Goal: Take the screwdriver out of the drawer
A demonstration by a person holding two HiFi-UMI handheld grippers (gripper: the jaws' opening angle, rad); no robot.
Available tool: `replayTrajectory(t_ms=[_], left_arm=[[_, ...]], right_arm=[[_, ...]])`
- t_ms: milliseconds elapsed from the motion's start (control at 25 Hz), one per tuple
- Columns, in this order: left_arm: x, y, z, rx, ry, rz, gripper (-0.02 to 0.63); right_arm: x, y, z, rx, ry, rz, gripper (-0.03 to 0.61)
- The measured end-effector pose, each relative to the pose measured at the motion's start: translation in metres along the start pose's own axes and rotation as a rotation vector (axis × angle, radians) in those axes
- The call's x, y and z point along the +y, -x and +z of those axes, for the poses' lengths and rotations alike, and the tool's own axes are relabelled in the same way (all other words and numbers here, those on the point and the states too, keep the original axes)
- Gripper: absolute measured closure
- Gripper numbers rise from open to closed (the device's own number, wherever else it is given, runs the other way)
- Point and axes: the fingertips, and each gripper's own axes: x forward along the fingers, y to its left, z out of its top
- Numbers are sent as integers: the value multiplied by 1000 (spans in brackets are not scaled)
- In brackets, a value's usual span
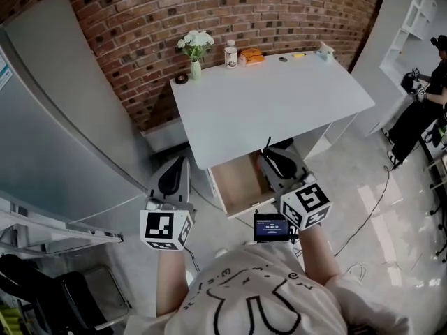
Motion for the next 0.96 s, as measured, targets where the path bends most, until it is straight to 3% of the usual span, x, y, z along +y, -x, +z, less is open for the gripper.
replayTrajectory(t_ms=[960], left_arm=[[-8, 12, 14, -23, -23, -11, 606]], right_arm=[[4, 15, 3, 6, -33, 10, 523]])
